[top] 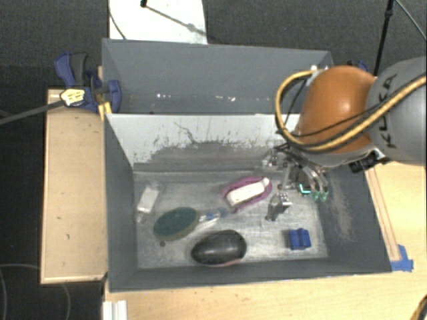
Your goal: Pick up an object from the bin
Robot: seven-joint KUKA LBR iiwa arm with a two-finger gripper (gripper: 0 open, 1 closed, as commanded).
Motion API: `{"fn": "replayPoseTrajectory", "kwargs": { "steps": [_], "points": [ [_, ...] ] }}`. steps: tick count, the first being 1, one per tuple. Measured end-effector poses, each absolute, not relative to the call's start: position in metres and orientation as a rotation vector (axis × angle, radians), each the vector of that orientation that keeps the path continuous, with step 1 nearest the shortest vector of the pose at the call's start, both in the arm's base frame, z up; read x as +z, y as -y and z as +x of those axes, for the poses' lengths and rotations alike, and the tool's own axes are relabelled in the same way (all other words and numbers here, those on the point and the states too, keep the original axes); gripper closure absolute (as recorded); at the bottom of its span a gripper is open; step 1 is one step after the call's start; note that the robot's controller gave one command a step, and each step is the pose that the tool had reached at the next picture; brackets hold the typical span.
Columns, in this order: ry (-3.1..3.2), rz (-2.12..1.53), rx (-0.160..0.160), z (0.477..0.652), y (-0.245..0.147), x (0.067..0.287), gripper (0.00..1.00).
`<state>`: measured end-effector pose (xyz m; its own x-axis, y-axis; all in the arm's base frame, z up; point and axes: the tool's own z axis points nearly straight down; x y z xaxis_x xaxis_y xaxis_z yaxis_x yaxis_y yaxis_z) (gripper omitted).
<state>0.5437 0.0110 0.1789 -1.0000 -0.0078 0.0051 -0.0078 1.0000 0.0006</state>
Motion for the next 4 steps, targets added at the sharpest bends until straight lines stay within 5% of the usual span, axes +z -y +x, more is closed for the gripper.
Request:
{"fn": "replayPoseTrajectory", "kwargs": {
  "steps": [1, 2, 4],
  "points": [
    [3.147, -0.067, -0.003, 0.587, -0.015, 0.07, 0.0],
    [3.156, -0.067, -0.004, 0.59, -0.015, 0.076, 1.0],
    [3.152, 0.104, 0.001, 0.575, -0.007, 0.316, 1.0]
  ]
}}
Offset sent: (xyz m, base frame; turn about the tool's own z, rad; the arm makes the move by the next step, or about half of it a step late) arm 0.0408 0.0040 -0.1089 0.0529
